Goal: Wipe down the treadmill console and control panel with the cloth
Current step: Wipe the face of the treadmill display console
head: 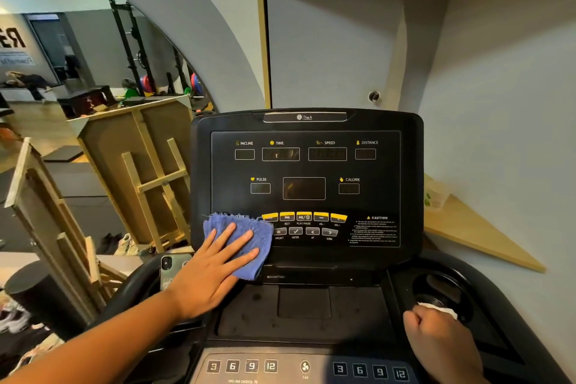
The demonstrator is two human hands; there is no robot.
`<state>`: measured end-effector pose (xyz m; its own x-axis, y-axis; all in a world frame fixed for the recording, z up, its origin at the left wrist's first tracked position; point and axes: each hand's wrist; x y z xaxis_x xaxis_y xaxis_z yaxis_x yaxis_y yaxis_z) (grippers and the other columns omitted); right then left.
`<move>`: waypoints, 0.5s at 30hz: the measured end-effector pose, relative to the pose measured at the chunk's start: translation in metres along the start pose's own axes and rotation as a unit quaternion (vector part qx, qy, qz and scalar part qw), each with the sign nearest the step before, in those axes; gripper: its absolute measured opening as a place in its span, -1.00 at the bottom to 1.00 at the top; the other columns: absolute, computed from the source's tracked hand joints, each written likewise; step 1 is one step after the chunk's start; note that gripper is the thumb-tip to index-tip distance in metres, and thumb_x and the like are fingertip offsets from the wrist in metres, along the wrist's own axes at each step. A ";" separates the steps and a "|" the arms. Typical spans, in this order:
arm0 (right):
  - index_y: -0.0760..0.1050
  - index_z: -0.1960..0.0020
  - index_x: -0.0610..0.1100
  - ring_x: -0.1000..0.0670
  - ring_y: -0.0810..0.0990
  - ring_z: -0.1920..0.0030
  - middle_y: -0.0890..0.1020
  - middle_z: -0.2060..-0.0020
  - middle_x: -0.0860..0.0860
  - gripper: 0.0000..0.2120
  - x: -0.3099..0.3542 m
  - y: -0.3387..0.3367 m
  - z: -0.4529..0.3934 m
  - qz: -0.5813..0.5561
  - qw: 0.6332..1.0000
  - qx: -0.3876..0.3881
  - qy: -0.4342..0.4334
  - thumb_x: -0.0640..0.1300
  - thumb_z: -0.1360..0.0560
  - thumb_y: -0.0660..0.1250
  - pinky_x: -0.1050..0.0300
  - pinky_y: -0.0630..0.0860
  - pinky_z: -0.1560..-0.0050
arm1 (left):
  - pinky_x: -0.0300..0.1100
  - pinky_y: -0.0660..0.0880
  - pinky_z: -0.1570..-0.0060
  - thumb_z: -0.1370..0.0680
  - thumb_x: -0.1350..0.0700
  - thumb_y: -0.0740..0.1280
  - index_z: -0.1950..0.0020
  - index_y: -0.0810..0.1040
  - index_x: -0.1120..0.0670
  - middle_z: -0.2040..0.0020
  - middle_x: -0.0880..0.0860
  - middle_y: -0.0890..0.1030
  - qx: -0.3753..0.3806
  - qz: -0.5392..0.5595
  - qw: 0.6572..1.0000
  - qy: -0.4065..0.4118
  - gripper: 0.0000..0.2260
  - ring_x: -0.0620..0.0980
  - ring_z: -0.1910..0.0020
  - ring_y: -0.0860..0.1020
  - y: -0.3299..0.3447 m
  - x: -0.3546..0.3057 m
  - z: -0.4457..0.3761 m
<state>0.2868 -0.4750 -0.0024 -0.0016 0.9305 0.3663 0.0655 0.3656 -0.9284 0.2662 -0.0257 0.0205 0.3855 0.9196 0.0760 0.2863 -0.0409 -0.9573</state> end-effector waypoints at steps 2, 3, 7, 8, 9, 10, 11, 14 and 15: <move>0.45 0.31 -0.06 -0.01 0.50 0.36 0.56 0.41 0.00 -0.68 -0.001 0.000 -0.003 0.002 1.000 0.001 -0.009 0.04 -0.54 0.12 0.11 0.46 0.33 | 0.11 -0.25 -0.57 -0.73 -0.14 0.00 -0.65 0.06 -0.20 -0.68 -0.12 0.02 0.018 0.002 0.999 0.043 -0.53 0.09 -0.66 -0.13 -0.008 -0.002 -0.011; 0.45 0.31 -0.06 -0.02 0.50 0.37 0.56 0.40 -0.01 -0.68 -0.001 0.001 -0.003 0.003 1.000 0.001 -0.011 0.04 -0.54 0.12 0.10 0.47 0.33 | 0.11 -0.26 -0.57 -0.73 -0.13 0.01 -0.65 0.06 -0.20 -0.68 -0.12 0.01 0.025 0.005 0.997 0.068 -0.53 0.09 -0.66 -0.14 -0.011 -0.004 -0.018; 0.45 0.31 -0.05 0.00 0.54 0.35 0.56 0.41 0.00 -0.68 -0.004 0.003 -0.004 0.004 1.000 -0.008 -0.014 0.05 -0.54 0.11 0.09 0.49 0.33 | 0.15 -0.26 -0.58 -0.73 -0.07 0.09 -0.65 0.09 -0.17 -0.68 -0.10 -0.01 0.046 -0.005 0.985 0.168 -0.52 0.08 -0.65 -0.19 -0.016 -0.029 -0.060; 0.45 0.31 -0.04 0.00 0.55 0.35 0.56 0.42 0.00 -0.67 -0.005 0.003 -0.004 0.006 1.000 -0.007 -0.013 0.06 -0.54 0.11 0.09 0.50 0.32 | 0.16 -0.25 -0.59 -0.73 -0.07 0.09 -0.65 0.11 -0.16 -0.68 -0.08 0.00 0.046 -0.007 0.982 0.186 -0.53 0.08 -0.65 -0.19 -0.013 -0.039 -0.073; 0.45 0.31 -0.04 0.01 0.55 0.34 0.56 0.41 0.01 -0.67 -0.005 0.004 -0.004 0.009 1.000 -0.006 -0.014 0.06 -0.54 0.11 0.09 0.51 0.31 | 0.18 -0.23 -0.59 -0.73 -0.07 0.09 -0.65 0.13 -0.14 -0.68 -0.07 0.02 0.041 -0.009 0.979 0.199 -0.54 0.08 -0.65 -0.19 -0.010 -0.052 -0.085; 0.46 0.30 -0.04 0.01 0.56 0.33 0.56 0.41 0.01 -0.67 -0.005 0.005 -0.005 0.013 1.000 -0.007 -0.016 0.06 -0.55 0.10 0.09 0.51 0.30 | 0.19 -0.21 -0.59 -0.73 -0.07 0.09 -0.64 0.16 -0.13 -0.67 -0.06 0.04 0.037 -0.010 0.977 0.209 -0.55 0.08 -0.65 -0.19 -0.006 -0.065 -0.098; 0.46 0.29 -0.04 0.01 0.56 0.33 0.56 0.40 0.01 -0.67 -0.005 0.006 -0.005 0.017 1.000 -0.008 -0.018 0.06 -0.55 0.10 0.09 0.50 0.30 | 0.19 -0.20 -0.59 -0.73 -0.07 0.09 -0.64 0.19 -0.11 -0.67 -0.05 0.07 0.032 -0.007 0.977 0.212 -0.55 0.08 -0.65 -0.18 -0.002 -0.079 -0.110; 0.44 0.30 -0.05 0.00 0.55 0.33 0.55 0.41 0.02 -0.67 -0.006 0.007 -0.005 0.020 1.000 -0.006 -0.019 0.07 -0.55 0.11 0.08 0.49 0.31 | 0.19 -0.20 -0.59 -0.71 -0.07 0.09 -0.61 0.26 -0.08 -0.66 -0.03 0.13 0.029 -0.001 0.978 0.208 -0.56 0.08 -0.66 -0.15 0.009 -0.117 -0.138; 0.44 0.31 -0.05 -0.01 0.54 0.34 0.54 0.41 0.02 -0.67 -0.006 0.008 -0.006 0.020 1.000 -0.007 -0.017 0.06 -0.54 0.12 0.08 0.47 0.31 | 0.19 -0.20 -0.59 -0.71 -0.07 0.07 -0.61 0.27 -0.08 -0.66 -0.03 0.14 0.032 -0.003 0.978 0.206 -0.55 0.08 -0.66 -0.15 0.011 -0.129 -0.146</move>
<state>0.2930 -0.4777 -0.0118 -0.0323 0.9449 0.3257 0.0799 0.3273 -0.9415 0.3476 -0.2013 0.0405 0.7079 0.6843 0.1747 0.2397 -0.0001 -0.9708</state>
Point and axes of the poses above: each hand's wrist, its own z-axis away from the middle knuckle, its own y-axis out of the palm, x = y × z
